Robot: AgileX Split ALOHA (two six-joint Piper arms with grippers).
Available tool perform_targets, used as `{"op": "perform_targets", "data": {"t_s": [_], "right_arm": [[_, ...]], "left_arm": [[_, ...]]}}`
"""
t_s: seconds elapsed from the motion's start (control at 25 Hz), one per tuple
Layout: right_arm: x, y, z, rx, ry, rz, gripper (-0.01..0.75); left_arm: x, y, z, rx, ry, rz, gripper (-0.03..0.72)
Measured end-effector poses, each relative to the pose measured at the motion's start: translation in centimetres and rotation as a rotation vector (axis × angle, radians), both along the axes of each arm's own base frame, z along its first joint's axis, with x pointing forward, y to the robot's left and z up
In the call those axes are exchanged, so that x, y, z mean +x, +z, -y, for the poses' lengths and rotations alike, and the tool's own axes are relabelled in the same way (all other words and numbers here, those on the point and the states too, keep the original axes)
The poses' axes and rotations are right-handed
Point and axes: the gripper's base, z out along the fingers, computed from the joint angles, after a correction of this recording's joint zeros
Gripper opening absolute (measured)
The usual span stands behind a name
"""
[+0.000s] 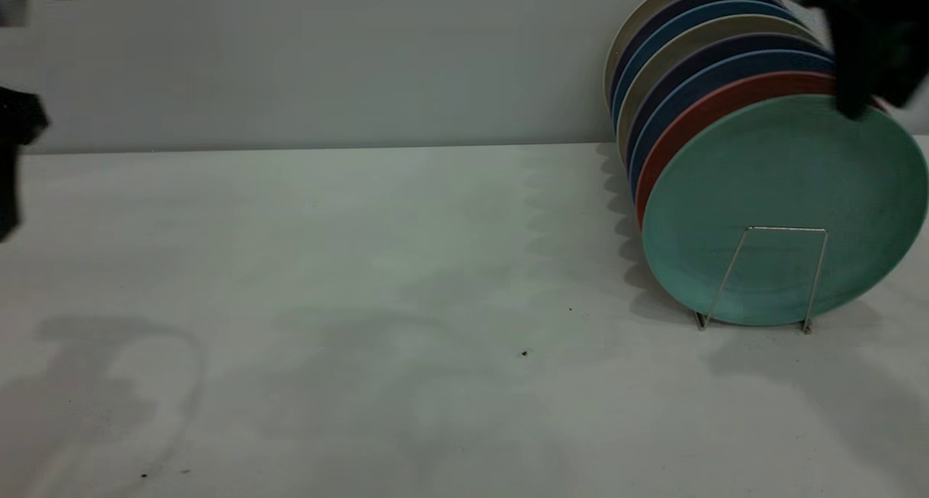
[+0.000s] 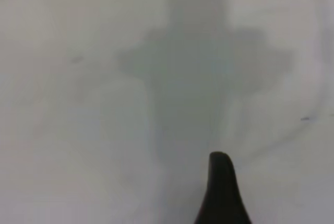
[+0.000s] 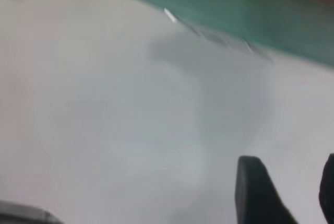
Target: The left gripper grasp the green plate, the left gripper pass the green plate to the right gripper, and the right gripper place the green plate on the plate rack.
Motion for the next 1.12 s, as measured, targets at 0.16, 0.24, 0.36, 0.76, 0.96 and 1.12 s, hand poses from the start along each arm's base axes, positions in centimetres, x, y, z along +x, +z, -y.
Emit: {"op": "perform_targets", "data": {"t_s": [0.16,0.24,0.36,0.76,0.96,1.12], "right_arm": [[-0.6,1.5,0.7,-0.042,-0.064,0.035,0.313],[-1.5,3.7,0.7,-0.008,-0.085,0.087,0.313],[-3.7,7.5,0.6,0.081,-0.101,0.171,0.313],[-15.7,14.1,2.7,0.177,-0.002,0.374,0.313],[-21.4,13.0,4.0,0.173,0.041,0.413,0.313],[-25.1,10.9,4.8,0.167,0.065,0.423,0.313]], "left_arm": [[-1.5,3.0,-0.3,0.025,0.02,0.038,0.568],[-2.8,5.0,-0.4,0.026,0.027,0.07,0.568],[-5.1,7.9,-0.6,0.028,0.033,0.102,0.568],[-15.8,15.9,0.6,-0.167,-0.069,0.367,0.568],[-21.0,16.8,0.7,-0.205,-0.104,0.506,0.568],[-24.3,15.7,0.6,-0.205,-0.11,0.567,0.568]]}}
